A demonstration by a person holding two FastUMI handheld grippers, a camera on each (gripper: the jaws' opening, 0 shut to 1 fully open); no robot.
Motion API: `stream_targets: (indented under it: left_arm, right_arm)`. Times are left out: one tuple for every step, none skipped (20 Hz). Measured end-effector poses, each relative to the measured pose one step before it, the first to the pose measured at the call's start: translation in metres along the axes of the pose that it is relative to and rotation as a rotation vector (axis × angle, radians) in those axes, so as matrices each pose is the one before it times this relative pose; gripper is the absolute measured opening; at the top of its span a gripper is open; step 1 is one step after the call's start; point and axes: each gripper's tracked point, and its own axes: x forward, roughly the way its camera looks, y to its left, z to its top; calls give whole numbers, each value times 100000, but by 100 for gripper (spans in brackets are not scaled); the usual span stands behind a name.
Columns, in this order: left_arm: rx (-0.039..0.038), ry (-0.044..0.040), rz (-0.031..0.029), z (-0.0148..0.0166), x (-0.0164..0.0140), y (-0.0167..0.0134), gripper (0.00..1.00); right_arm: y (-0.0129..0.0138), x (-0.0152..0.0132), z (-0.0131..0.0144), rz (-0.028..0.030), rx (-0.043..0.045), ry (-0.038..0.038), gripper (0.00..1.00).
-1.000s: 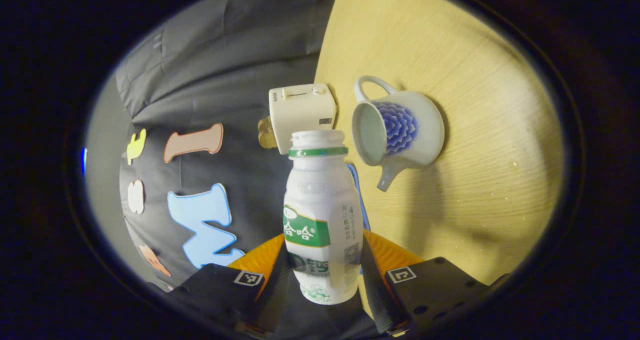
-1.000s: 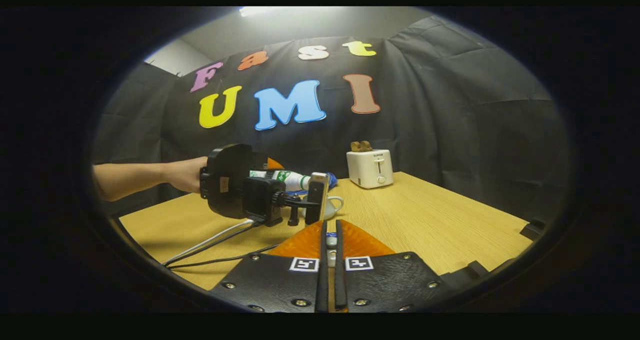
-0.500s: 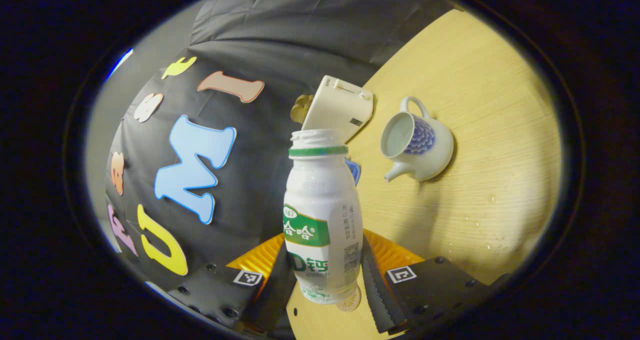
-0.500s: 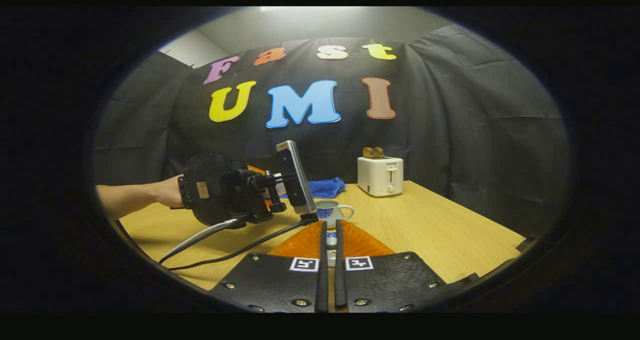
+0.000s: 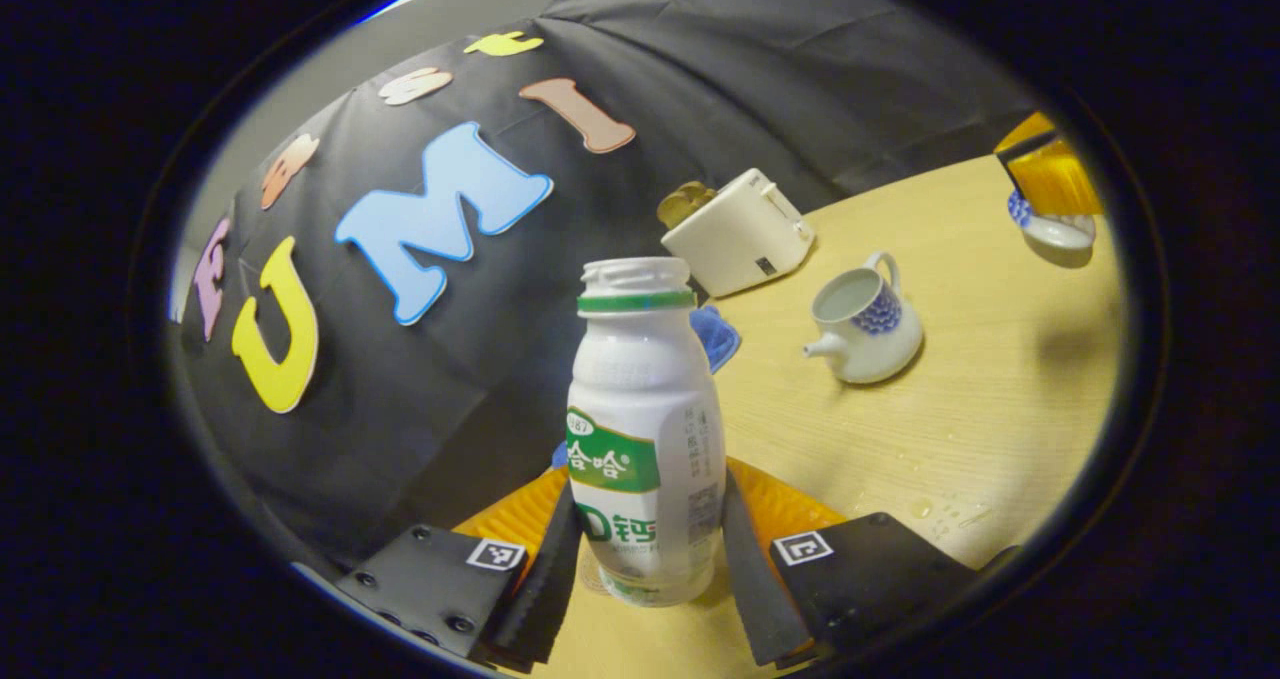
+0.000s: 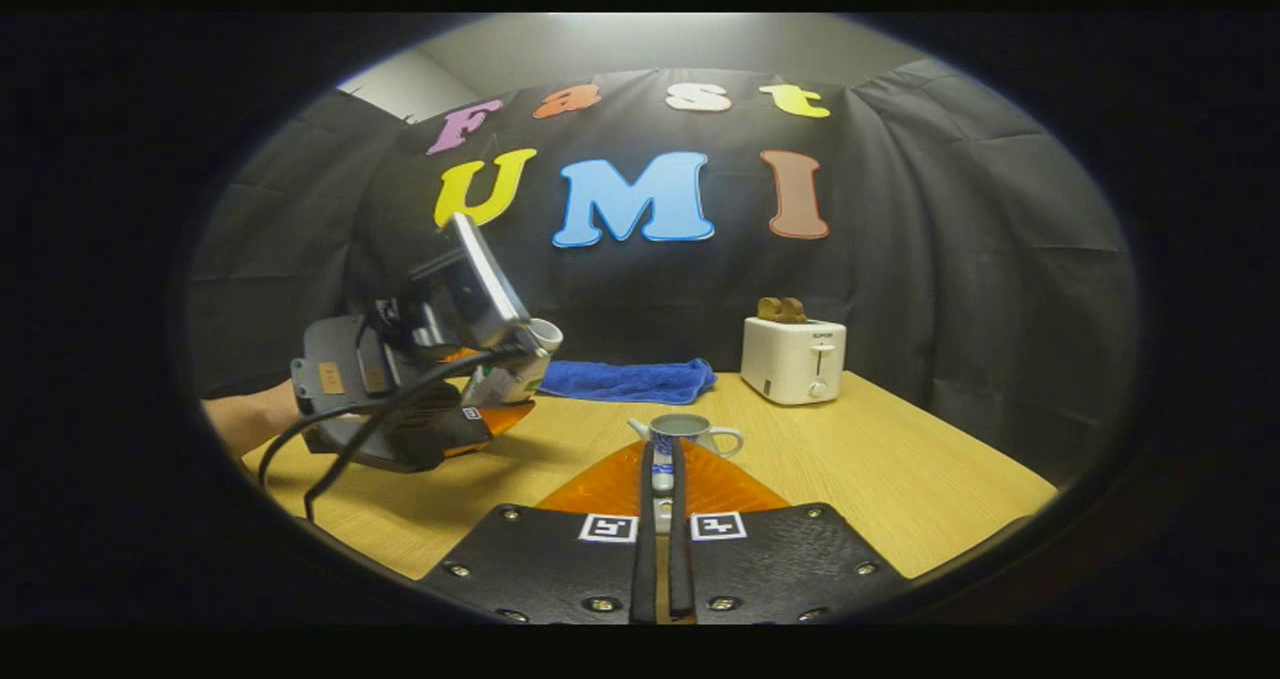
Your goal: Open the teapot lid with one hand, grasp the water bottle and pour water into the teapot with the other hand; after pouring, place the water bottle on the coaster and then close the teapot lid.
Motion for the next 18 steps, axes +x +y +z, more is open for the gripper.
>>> stream_targets:
  left_arm:
    - [-4244,-1272,1052,230,213,-101,82]
    - [-4387,-845,837,100,322,-115,82]
    - [-4203,-847,356,-202,8,40,82]
    - [-4400,-720,772,161,-159,146,82]
    - [-4320,-355,-176,232,-252,99,82]
    - [-4595,-337,211,172,-174,178,82]
    - [-4434,-661,86,212,-109,224,82]
    - [-4793,-1116,320,239,-173,258,82]
    - [-4458,-1572,-266,112,59,120,82]
    - [-3457,-529,-570,16,-60,63,82]
    - [-2110,-93,-22,-90,-377,338,82]
    - [-1157,-82,99,70,-186,256,82]
    - [-670,-28,236,-78,-363,223,82]
    - [-827,-748,259,160,-175,196,82]
    - [-1087,-475,120,237,-308,459,82]
    - [-810,-425,-237,180,-184,362,82]
    - [-465,-324,301,71,-281,528,82]
    - [-294,-52,140,31,-155,367,82]
  right_arm:
    - [-149,678,82,-721,-908,-146,10]
    - [-177,768,41,-903,-636,-63,16]
    - [-104,801,235,-454,-234,-643,5]
    - [-45,603,282,-383,254,-458,5]
    - [-122,745,482,-360,249,-1193,5]
    - [-140,729,431,-561,28,-712,5]
    - [-134,864,377,-347,124,-434,5]
    - [-41,901,255,-84,532,-359,5]
    - [-111,885,208,-651,-231,-53,5]
    - [-446,1228,-160,-1664,-1001,145,5]
    - [-399,1151,-260,-1692,-1023,877,5]
    - [-5,849,-331,-566,14,903,5]
    - [107,873,-112,47,988,657,5]
    - [-16,779,-168,-416,701,456,5]
    - [-1,678,-274,-434,426,969,5]
    - [64,561,-276,-287,487,781,5]
    - [307,422,-215,353,19,456,5]
    - [166,273,-145,-33,-801,368,5]
